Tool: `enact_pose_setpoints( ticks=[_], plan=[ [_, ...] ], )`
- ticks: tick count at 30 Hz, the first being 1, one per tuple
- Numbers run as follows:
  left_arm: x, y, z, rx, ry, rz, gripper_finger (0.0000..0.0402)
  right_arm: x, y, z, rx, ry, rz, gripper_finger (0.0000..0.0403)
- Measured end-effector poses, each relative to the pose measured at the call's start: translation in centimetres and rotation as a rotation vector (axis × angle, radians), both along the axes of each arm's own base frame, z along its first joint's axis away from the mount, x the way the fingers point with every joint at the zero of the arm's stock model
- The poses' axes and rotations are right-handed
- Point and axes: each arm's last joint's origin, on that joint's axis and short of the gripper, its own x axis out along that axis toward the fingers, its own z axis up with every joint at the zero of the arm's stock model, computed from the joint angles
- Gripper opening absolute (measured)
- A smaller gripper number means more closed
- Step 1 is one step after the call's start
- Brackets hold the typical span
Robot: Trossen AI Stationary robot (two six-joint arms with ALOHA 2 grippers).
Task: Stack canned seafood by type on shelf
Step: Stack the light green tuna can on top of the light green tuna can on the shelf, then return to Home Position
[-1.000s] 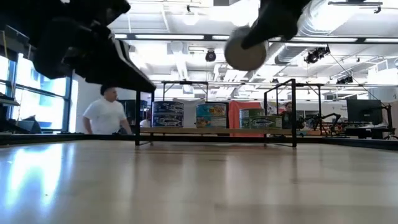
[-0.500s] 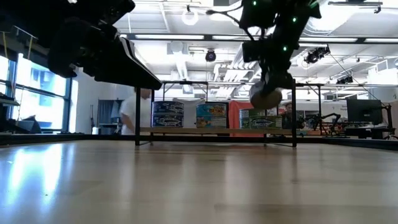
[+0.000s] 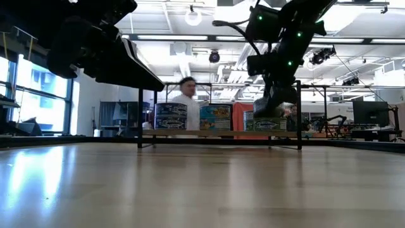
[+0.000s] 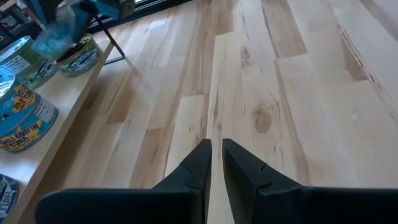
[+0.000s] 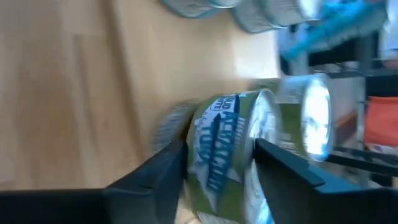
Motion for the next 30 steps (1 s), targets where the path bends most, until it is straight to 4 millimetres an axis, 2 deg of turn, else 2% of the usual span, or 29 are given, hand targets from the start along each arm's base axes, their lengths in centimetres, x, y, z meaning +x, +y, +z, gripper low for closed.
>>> enact_pose_setpoints(
  ticks=[5,16,19,23,27,30],
  plan=[
    [0.1,0.3,0.0,-0.002,0.000,0.012,0.0032,-0.1,0.1,-0.2,0.040,-0.006,-0.005,0.0219],
    [0.2,0.3,0.0,-0.001,0.001,0.013,0.0032,-0.2,0.2,-0.2,0.072,-0.023,-0.041,0.0223],
    [0.1,0.3,0.0,-0.001,0.001,0.013,0.0032,-0.3,-0.2,-0.3,0.145,-0.071,-0.080,0.0206],
    [0.2,0.3,0.0,-0.002,0.000,0.013,0.0032,-0.4,-1.0,-0.2,0.188,-0.130,-0.143,0.0160],
    [0.2,0.3,0.0,-0.002,0.000,0.013,0.0032,-0.2,-1.4,0.0,0.208,-0.166,-0.138,0.0113],
    [0.2,0.3,0.0,-0.002,0.000,0.013,0.0032,0.2,-1.5,0.1,0.208,-0.193,-0.111,0.0093]
  ],
)
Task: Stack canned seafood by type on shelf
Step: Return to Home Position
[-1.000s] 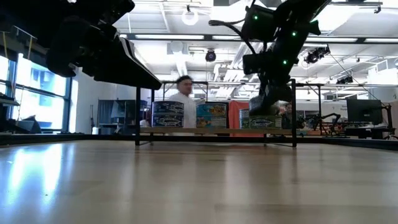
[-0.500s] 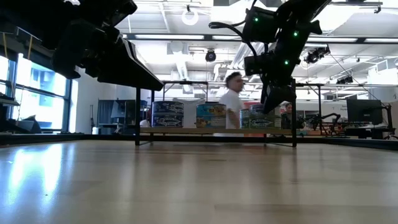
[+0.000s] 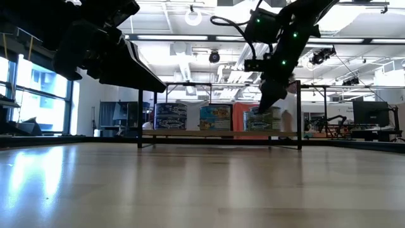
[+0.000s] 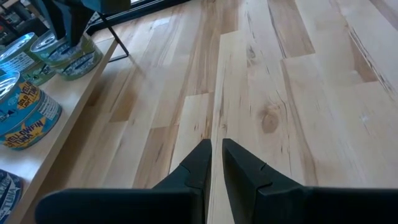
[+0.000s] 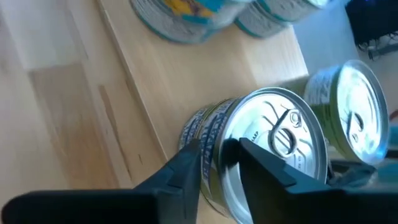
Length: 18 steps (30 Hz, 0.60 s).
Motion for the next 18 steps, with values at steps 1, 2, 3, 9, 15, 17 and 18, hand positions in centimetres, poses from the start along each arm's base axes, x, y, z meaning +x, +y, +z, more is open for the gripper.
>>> enact_pose_setpoints(
  ticks=[1,2,3,9,15,17,18],
  plan=[
    [0.00,0.00,0.00,0.000,0.000,0.000,0.0032,0.12,0.00,0.04,0.002,-0.011,0.008,0.0090],
    [0.00,0.00,-0.01,0.000,0.000,0.000,0.0032,0.21,0.01,0.07,0.003,-0.018,0.017,0.0088],
    [0.00,0.00,0.00,0.000,0.000,0.000,0.0032,0.24,0.01,0.06,0.002,-0.017,0.023,0.0087],
    [-0.01,-0.01,0.00,0.000,0.000,0.000,0.0032,-0.15,0.07,0.21,-0.007,0.007,0.020,0.0086],
    [-0.01,-0.03,0.00,-0.003,-0.002,0.000,0.0032,-0.65,0.12,0.74,-0.029,0.014,0.007,0.0086],
    [0.00,-0.04,0.02,-0.004,-0.003,0.000,0.0032,-0.67,0.11,0.85,-0.034,0.009,0.005,0.0086],
    [0.00,-0.04,0.02,-0.003,-0.003,0.000,0.0032,-0.67,0.10,0.86,-0.038,0.008,0.002,0.0086]
  ],
)
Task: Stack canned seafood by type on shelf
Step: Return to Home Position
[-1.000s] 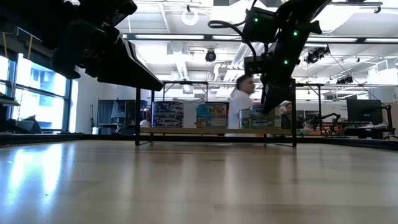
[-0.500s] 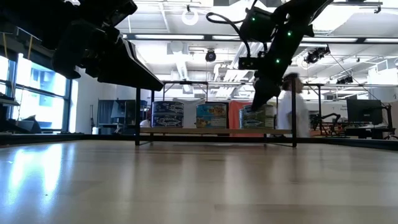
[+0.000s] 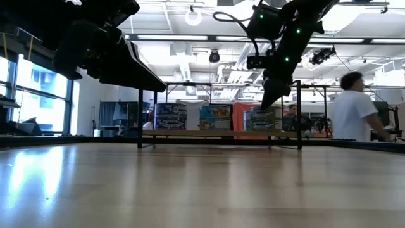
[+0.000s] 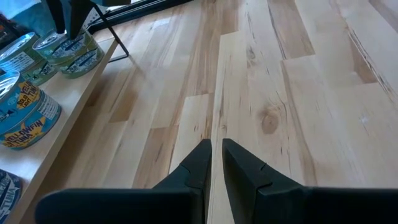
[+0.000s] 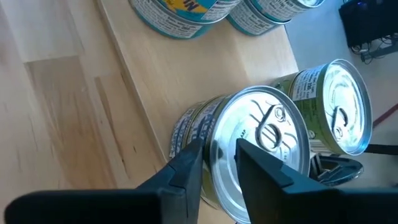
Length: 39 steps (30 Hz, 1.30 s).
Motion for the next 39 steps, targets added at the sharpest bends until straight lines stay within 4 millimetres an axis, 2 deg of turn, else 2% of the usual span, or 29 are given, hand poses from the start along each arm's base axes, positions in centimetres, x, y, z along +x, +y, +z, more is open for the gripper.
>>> enact_pose_setpoints(
  ticks=[6,11,15,18,22,27,33,39],
  plan=[
    [0.0,0.0,0.0,-0.005,-0.004,0.000,0.0032,0.1,0.0,0.2,-0.014,-0.007,-0.003,0.0113],
    [-0.4,-0.9,0.5,-0.059,-0.014,-0.061,0.0032,1.0,0.4,2.6,-0.011,-0.048,0.036,0.0134],
    [-1.6,-1.8,2.2,-0.064,-0.056,-0.085,0.0032,2.5,0.6,4.6,0.028,-0.214,0.082,0.0134],
    [-3.2,-2.0,3.8,-0.026,-0.075,-0.054,0.0032,3.5,0.3,5.0,0.093,-0.346,0.137,0.0126],
    [-5.8,-1.6,5.3,0.023,-0.087,0.068,0.0032,5.3,-1.1,3.9,0.139,-0.450,0.150,0.0104],
    [-8.0,-0.5,6.1,0.004,-0.112,0.204,0.0032,7.2,-3.2,1.3,0.133,-0.499,0.123,0.0071],
    [-8.5,-0.1,5.9,-0.032,-0.103,0.244,0.0032,6.9,-5.5,-0.2,0.167,-0.492,0.012,0.0035],
    [-8.4,-0.1,5.0,-0.054,-0.103,0.264,0.0032,6.4,-5.6,-0.7,0.219,-0.429,0.020,0.0012]
  ],
)
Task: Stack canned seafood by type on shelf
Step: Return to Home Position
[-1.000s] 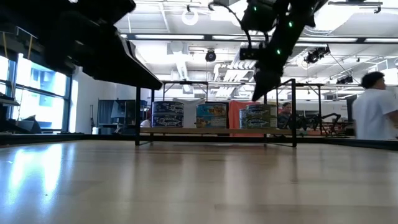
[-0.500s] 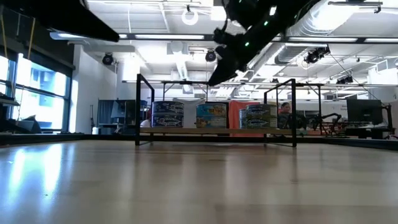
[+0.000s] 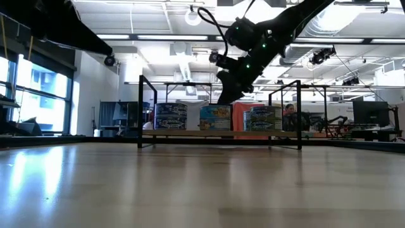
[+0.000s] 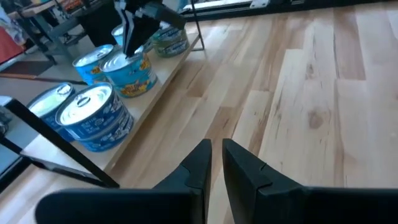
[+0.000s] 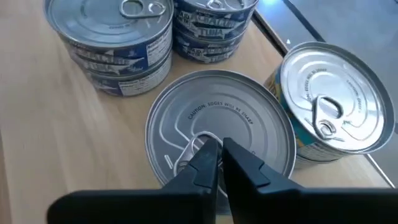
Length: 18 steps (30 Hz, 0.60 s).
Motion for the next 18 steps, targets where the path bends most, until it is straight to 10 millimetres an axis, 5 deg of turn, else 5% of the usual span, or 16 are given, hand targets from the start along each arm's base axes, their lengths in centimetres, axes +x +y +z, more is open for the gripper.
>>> enact_pose_setpoints(
  ticks=[18],
  plan=[
    [0.0,0.0,-0.6,-0.004,0.010,0.010,0.0032,0.5,1.3,1.7,0.019,0.087,0.006,0.0005]
  ],
)
